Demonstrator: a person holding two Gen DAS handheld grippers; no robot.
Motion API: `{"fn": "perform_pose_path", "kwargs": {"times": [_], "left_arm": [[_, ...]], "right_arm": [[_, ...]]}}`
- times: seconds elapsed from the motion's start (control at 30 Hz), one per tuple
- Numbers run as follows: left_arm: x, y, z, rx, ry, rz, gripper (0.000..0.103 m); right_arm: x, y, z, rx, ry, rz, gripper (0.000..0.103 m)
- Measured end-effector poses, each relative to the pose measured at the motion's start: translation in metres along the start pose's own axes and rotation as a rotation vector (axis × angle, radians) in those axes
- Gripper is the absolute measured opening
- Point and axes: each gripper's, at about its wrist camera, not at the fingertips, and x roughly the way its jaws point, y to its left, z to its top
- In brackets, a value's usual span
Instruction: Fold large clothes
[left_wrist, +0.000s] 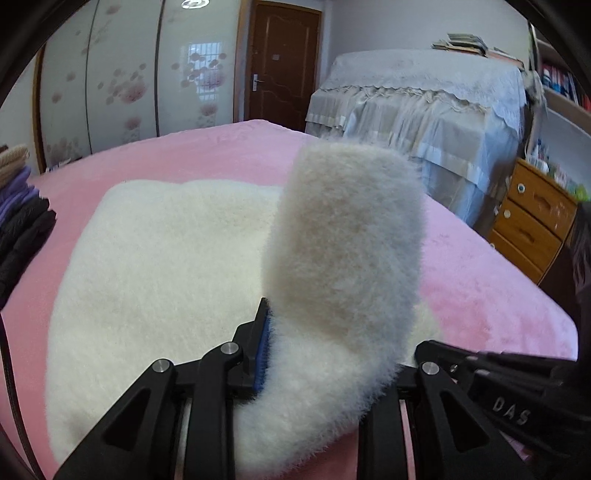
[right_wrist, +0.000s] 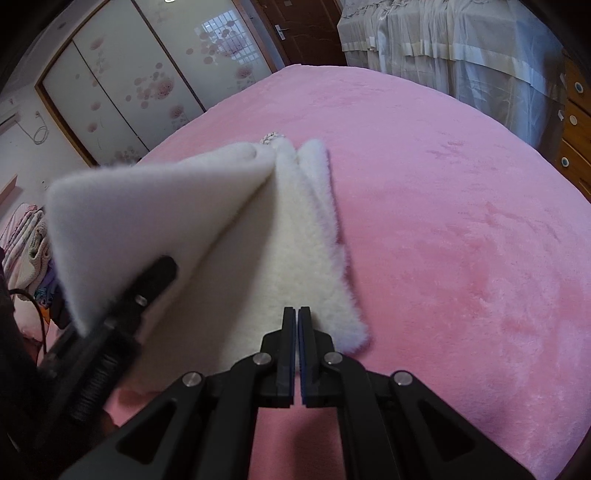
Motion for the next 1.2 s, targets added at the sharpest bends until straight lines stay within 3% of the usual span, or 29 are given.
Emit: {"fn": "perform_pose_path", "kwargs": {"times": [0.1, 0.17, 0.33, 0.37, 0.43, 0.47, 0.53, 0.6, 0.7, 0.77, 0.83, 1.03, 1.2], "left_arm": [[-0.002, 0.001, 0.005, -0.001, 0.027, -0.039, 0.037], [-0.008, 0.006, 0.010, -0.015, 0.046, -0.088, 0.057], [-0.055, 0.030, 0.016, -0.110, 0.065, -0.262, 0.076], [-0.067, 0.038, 0.016, -0.138, 0.062, -0.294, 0.079], [-0.092, 0.058, 0.015, -0.196, 0.037, -0.313, 0.084], [-0.103, 0.071, 0.013, -0.227, 0.017, -0.291, 0.086], [-0.118, 0.096, 0.012, -0.286, -0.014, -0.214, 0.089], [-0.122, 0.123, 0.008, -0.345, -0.023, -0.108, 0.090], [-0.107, 0.154, 0.001, -0.385, 0.037, 0.068, 0.090], [-0.096, 0.168, -0.006, -0.396, 0.071, 0.134, 0.090], [-0.089, 0.176, -0.012, -0.404, 0.096, 0.147, 0.090], [-0.058, 0.171, -0.010, -0.378, 0.135, 0.124, 0.090], [-0.040, 0.166, 0.004, -0.359, 0.137, 0.122, 0.090]], "right_arm": [[-0.004, 0.001, 0.002, -0.007, 0.000, -0.011, 0.001], [-0.008, 0.000, 0.005, -0.004, 0.000, -0.011, 0.004], [-0.027, 0.004, 0.017, 0.017, -0.016, 0.049, 0.006], [-0.031, 0.006, 0.019, 0.017, -0.020, 0.064, 0.008], [-0.041, 0.010, 0.025, 0.014, -0.037, 0.105, 0.027], [-0.048, 0.013, 0.029, 0.014, -0.050, 0.129, 0.033], [-0.057, 0.019, 0.034, 0.025, -0.067, 0.160, 0.054], [-0.064, 0.024, 0.041, 0.044, -0.071, 0.208, 0.060], [-0.062, 0.034, 0.052, 0.054, -0.044, 0.264, 0.063], [-0.049, 0.042, 0.062, 0.064, 0.007, 0.290, 0.067], [-0.033, 0.049, 0.070, 0.062, 0.064, 0.300, 0.069], [0.029, 0.061, 0.097, 0.052, 0.243, 0.215, 0.069], [0.062, 0.072, 0.107, -0.048, 0.333, 0.144, 0.068]]}}
